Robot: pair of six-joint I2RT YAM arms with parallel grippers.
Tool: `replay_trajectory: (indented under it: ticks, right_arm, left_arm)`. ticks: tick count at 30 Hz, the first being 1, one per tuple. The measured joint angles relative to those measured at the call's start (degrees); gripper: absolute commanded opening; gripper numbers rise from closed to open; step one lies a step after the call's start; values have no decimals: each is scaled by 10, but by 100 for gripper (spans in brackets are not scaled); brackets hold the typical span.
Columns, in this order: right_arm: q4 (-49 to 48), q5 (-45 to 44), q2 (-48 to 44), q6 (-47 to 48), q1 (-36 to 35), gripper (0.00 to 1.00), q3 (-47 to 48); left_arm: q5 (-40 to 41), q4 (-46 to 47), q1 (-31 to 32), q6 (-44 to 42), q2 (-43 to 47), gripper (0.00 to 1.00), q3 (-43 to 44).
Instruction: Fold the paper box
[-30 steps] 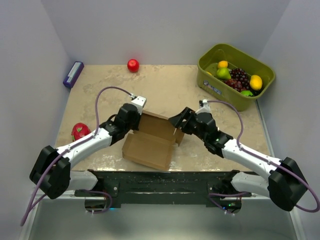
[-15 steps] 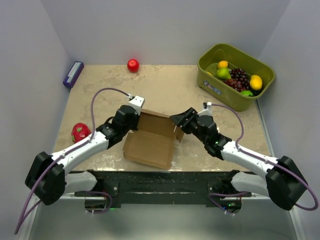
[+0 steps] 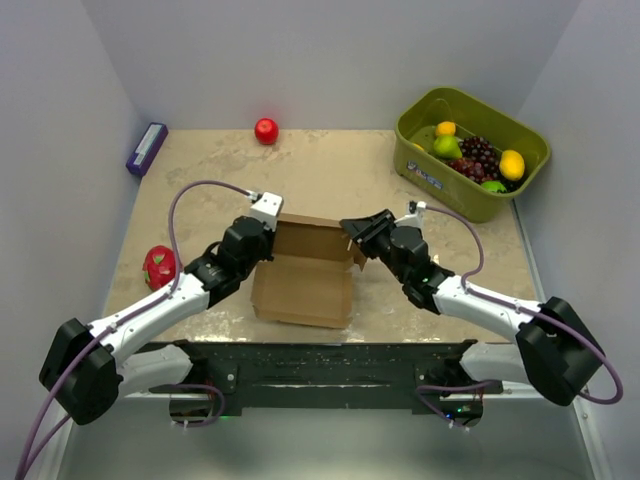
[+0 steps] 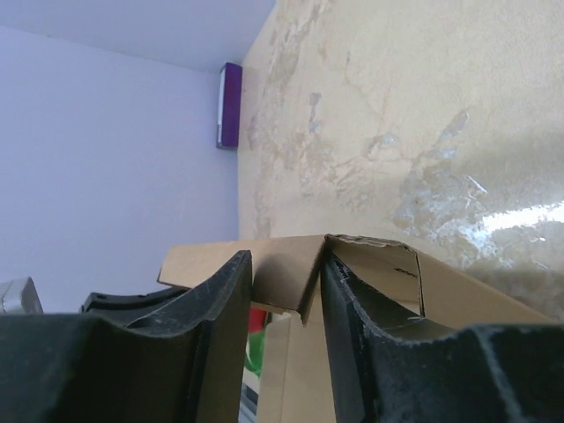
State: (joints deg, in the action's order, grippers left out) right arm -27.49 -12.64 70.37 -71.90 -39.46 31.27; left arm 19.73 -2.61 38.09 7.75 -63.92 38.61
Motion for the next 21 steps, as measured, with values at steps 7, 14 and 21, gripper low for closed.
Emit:
replay_trajectory:
  ticks: [7,14,21]
  right_arm:
    - [-29,-28,21,-40,0,22,8]
    - [-67,-61,41,-110,-1,0,16]
    - [-99,-80,73,-152,-3,0,36]
  left_arm:
    - [19,13,3,0,2,0,0]
    - [31,26,4,0,4,0,0]
    - [55,44,3,-1,5,0,0]
